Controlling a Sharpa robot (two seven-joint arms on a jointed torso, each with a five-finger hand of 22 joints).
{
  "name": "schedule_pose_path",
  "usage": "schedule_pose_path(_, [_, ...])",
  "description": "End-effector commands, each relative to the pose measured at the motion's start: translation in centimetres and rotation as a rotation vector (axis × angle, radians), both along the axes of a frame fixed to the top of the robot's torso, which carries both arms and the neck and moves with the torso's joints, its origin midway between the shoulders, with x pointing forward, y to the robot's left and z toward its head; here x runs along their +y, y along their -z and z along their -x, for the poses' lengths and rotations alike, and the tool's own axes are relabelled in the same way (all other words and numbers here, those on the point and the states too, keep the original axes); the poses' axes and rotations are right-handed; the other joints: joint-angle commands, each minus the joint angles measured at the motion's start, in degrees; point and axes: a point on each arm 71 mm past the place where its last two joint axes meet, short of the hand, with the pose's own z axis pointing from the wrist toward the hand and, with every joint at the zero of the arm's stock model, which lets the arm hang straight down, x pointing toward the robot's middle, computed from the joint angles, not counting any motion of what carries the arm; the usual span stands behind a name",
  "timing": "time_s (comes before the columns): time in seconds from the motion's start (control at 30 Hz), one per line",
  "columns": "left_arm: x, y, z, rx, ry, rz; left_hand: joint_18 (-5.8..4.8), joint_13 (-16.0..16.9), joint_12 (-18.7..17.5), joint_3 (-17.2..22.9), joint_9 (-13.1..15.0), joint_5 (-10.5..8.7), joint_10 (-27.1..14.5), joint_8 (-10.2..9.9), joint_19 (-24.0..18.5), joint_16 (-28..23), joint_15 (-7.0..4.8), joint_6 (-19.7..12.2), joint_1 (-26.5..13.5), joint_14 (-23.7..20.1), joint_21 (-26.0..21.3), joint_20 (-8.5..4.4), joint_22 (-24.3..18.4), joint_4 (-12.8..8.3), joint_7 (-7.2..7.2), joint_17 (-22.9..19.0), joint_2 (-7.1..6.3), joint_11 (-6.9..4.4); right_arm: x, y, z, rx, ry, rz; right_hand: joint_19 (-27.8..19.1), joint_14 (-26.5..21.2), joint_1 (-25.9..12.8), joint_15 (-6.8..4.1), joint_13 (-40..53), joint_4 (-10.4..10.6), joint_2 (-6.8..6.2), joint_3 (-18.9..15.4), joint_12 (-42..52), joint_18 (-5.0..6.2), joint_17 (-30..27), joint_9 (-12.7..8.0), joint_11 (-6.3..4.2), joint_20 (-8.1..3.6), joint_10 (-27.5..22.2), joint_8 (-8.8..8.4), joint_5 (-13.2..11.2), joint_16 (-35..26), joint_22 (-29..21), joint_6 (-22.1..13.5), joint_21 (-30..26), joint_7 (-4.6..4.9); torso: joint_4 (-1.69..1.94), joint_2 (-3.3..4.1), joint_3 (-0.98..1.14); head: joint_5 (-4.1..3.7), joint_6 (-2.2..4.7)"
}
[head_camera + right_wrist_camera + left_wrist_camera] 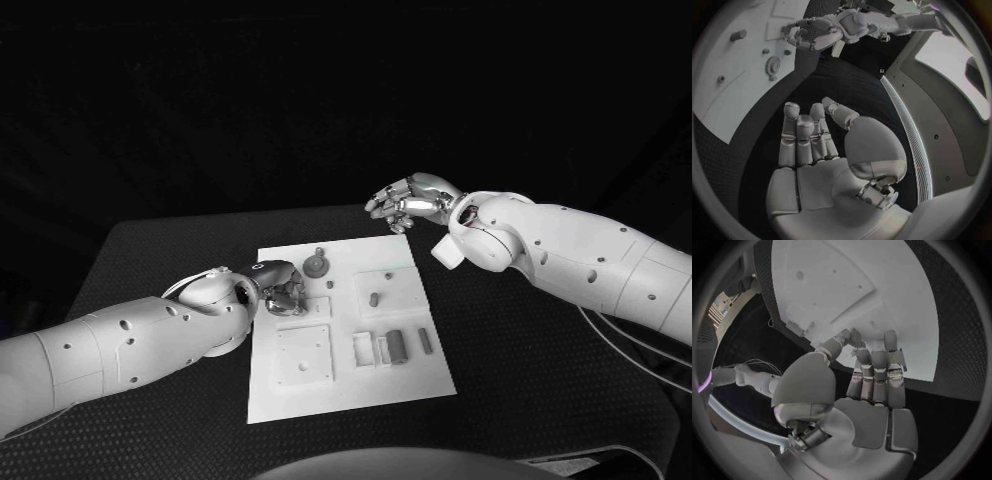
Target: Assemble the parts on the task board
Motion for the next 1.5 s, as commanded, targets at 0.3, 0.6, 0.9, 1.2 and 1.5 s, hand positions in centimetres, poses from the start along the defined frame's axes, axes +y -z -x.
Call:
schedule_pose_path(0.3, [-0.5,0.0,0.0,0.0,0.009,-0.003,-0.84,-0.1,-0.4,0.3,0.1,0.13,0.5,0.3,0.4,-0.3,-0.41,1.1,-0.1,0.2,-0.3,0.04,0.9,0.1,0.69,-0.1,0.75,-0.13,0.2,-0.1,0.1,-0.002,-0.015,-0.008,0.4,0.1,-0.7,-0.39,-0.1,0.0,0.12,-0.2,0.4,0.72,-0.1,-0.1,-0.09,-0.01,0.1,-0.21,0.2,-0.2,0.7,0.0,-0.3,0.34,-0.03,0.0,0.04,0.04,0.04])
schedule_pose_path(0.6, [-0.9,0.1,0.1,0.005,0.025,-0.031,-0.84,-0.1,-0.4,0.3,0.1,0.13,0.5,0.3,0.4,-0.3,-0.42,1.1,0.0,0.2,-0.3,0.03,0.9,0.0,0.67,-0.1,0.77,-0.15,0.1,0.0,0.1,-0.002,-0.014,-0.007,0.4,0.1,-0.7,-0.39,-0.1,0.0,0.11,-0.2,0.4,0.72,-0.1,-0.1,-0.09,-0.01,0.1,-0.21,0.2,-0.2,0.7,0.0,-0.3,0.34,-0.03,0.01,0.04,0.08,-0.1])
schedule_pose_path(0.9, [-1.2,0.2,0.2,0.017,0.033,-0.04,-0.84,-0.1,-0.4,0.3,0.1,0.12,0.5,0.3,0.4,-0.3,-0.43,1.2,0.0,0.2,-0.3,0.02,0.9,-0.1,0.65,-0.1,0.74,-0.17,0.1,0.0,0.1,-0.002,-0.014,-0.007,0.4,0.1,-0.7,-0.39,-0.1,0.0,0.1,-0.2,0.4,0.72,-0.1,-0.1,-0.1,-0.01,0.1,-0.22,0.2,-0.2,0.7,0.0,-0.3,0.33,-0.01,0.02,0.01,0.01,-0.15])
schedule_pose_path(1.2, [-1.4,0.1,0.2,0.005,0.037,-0.041,-0.84,-0.1,-0.5,0.1,0.4,-0.27,0.6,0.7,0.5,-0.4,-0.53,1.8,0.0,0.3,-0.3,0.03,0.9,-0.3,0.44,-0.1,0.38,-0.36,0.1,0.0,0.1,-0.002,-0.015,-0.007,0.4,0.1,-0.8,-0.4,-0.2,0.0,0.09,-0.2,0.4,0.72,-0.1,-0.1,-0.1,-0.01,0.1,-0.22,0.2,-0.2,0.7,0.0,-0.4,0.33,0.01,0.0,0.0,-0.01,-0.18])
schedule_pose_path(1.5, [-1.2,0.1,0.2,0.001,0.03,-0.047,-0.84,-0.1,-0.7,0.0,1.5,-1.25,0.9,1.9,0.7,-0.4,-0.9,3.1,0.1,0.6,-0.3,-0.07,0.9,-0.3,-0.24,-0.1,-0.5,-0.97,0.0,0.0,0.1,-0.002,-0.015,-0.007,0.4,0.1,-0.8,-0.4,-0.2,0.0,0.09,-0.2,0.4,0.72,-0.1,-0.1,-0.1,-0.01,0.1,-0.23,0.2,-0.2,0.7,0.0,-0.4,0.33,0.01,0.0,0.0,-0.01,-0.2])
